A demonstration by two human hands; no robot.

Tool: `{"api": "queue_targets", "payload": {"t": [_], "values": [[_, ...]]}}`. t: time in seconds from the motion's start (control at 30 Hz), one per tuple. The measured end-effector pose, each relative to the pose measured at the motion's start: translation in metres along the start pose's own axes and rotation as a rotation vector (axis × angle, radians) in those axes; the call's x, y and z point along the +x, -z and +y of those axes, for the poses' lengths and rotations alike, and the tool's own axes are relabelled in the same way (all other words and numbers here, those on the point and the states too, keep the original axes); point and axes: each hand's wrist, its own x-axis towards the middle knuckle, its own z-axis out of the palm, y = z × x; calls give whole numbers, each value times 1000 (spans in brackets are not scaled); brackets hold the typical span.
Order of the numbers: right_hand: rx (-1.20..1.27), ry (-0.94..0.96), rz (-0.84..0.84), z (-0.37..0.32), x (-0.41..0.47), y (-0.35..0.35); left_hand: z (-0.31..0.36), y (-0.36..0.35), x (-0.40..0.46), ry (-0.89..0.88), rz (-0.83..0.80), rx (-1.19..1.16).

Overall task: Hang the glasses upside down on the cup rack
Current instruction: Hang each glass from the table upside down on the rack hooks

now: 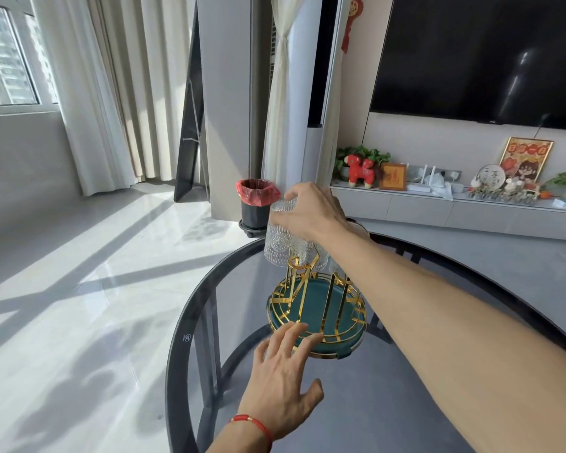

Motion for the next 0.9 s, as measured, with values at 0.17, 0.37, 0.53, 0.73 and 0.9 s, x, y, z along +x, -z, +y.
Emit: {"api": "queue_targets", "payload": {"t": [0.17, 0.37, 0.53, 0.73, 0.9], "values": [[-265, 75, -99, 3, -3, -12, 1, 3, -2, -2, 4, -10], [-474, 114, -207, 5, -5, -13, 1, 4, -3, 0, -13, 3], [-524, 137, -266, 4, -9, -8, 3, 8, -3, 10, -38, 14], [-352, 237, -65, 27, -48, 7, 10, 12, -4, -7, -39, 110], [-39, 217, 104, 73, -144, 37, 34, 15, -7, 16, 63, 149]]}}
